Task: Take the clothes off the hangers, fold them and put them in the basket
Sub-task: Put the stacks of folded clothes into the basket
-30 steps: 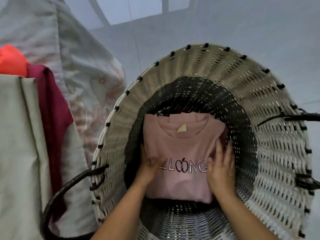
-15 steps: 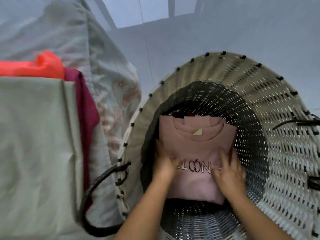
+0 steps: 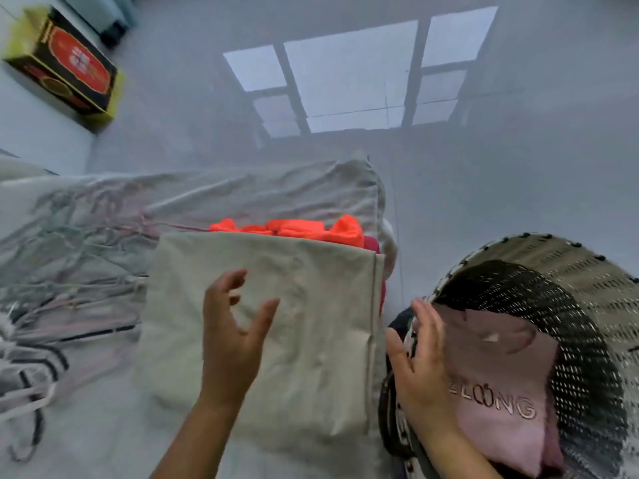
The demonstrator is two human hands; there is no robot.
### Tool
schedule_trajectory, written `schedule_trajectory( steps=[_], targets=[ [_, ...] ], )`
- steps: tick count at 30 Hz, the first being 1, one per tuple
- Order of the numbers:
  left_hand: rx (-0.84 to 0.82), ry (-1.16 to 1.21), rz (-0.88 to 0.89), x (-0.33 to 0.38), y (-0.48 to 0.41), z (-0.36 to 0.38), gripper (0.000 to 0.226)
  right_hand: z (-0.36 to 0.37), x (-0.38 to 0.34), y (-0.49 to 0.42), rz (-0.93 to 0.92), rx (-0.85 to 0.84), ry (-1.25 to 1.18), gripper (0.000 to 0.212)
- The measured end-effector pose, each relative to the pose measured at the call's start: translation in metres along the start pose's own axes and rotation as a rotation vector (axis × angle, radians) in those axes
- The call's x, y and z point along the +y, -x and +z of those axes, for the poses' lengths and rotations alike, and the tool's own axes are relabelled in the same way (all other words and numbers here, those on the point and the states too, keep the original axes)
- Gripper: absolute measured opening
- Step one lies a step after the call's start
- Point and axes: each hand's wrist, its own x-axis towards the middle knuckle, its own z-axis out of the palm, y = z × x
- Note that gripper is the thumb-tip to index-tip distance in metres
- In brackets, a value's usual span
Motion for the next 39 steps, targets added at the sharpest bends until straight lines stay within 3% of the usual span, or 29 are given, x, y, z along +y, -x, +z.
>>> schedule_trajectory(
  steps=[3, 5, 8, 11, 12, 14, 17, 22, 27, 32, 35, 39],
  targets=[
    [0.19, -0.203, -0.304, -0.075, -0.028, -0.062, 0.088, 0.031, -0.015, -0.005, 0.232, -0.162, -0.006, 0.084],
    [0.093, -0.193, -0.575, -0.115, -0.038, -0.089, 0.111, 0.048, -0.023, -0.011, 0.398, -0.152, 0.004, 0.081],
    [-0.12, -0.154, -0.796, -0.151, -0.033, -0.1, 0.132, 0.058, -0.029, -0.017, 0.538, -0.077, 0.04, 0.081],
    [-0.125, -0.244, -0.794, -0.152, -0.032, -0.099, 0.111, 0.062, -0.023, -0.018, 0.601, -0.029, -0.209, 0.107],
    [-0.086, -0.261, -0.756, -0.149, -0.032, -0.097, 0.099, 0.06, -0.023, -0.017, 0.602, -0.029, -0.269, 0.103],
    [-0.011, -0.289, -0.696, -0.144, -0.025, -0.094, 0.076, 0.057, -0.027, -0.016, 0.608, -0.097, -0.323, 0.07],
    [0.065, -0.224, -0.732, -0.135, -0.002, -0.09, 0.064, 0.056, -0.029, -0.016, 0.62, -0.118, -0.324, 0.049],
    [-0.124, 0.177, -1.019, -0.132, 0.004, -0.098, 0.055, 0.066, -0.041, -0.008, 0.662, -0.207, -0.475, 0.029],
    [-0.248, 0.445, -1.098, -0.124, -0.016, -0.101, 0.024, 0.071, -0.046, -0.007, 0.725, -0.199, -0.614, 0.019],
    [-0.334, 0.507, -1.209, -0.114, -0.039, -0.102, 0.024, 0.066, -0.044, -0.015, 0.722, -0.22, -0.657, 0.024],
    [-0.382, 0.543, -1.191, -0.103, -0.035, -0.092, 0.015, 0.063, -0.046, -0.02, 0.651, -0.207, -0.655, 0.019],
    [-0.309, 0.672, -1.062, -0.09, -0.023, -0.091, 0.025, 0.048, -0.056, -0.024, 0.493, -0.179, -0.635, 0.027]
  ],
)
